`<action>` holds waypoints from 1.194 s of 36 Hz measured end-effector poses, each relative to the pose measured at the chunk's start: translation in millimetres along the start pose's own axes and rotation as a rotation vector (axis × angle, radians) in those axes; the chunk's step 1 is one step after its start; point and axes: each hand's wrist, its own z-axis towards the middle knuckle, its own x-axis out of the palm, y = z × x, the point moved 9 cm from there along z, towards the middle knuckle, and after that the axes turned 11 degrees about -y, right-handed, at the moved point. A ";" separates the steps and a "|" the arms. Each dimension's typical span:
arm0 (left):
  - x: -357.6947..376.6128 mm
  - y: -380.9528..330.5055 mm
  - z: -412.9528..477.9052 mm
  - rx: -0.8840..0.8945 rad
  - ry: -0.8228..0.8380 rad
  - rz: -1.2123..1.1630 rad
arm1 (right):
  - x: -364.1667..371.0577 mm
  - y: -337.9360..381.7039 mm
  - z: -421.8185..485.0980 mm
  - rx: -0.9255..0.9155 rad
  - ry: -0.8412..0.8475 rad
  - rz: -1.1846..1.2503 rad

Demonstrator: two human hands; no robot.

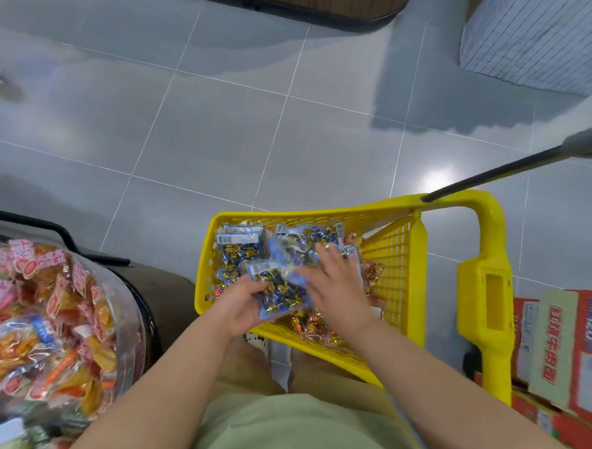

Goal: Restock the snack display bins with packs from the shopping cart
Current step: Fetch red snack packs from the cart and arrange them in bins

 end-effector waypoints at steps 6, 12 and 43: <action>14.0 -2.1 -1.8 -0.090 0.125 -0.129 | 32.6 32.9 -6.6 -0.102 0.173 0.048; 17.3 1.6 -5.9 -0.087 0.109 -0.148 | 17.4 48.0 -6.8 -0.181 -0.040 0.033; -85.1 30.6 2.7 0.031 -0.366 0.039 | 98.4 -150.4 -30.3 1.068 0.180 0.617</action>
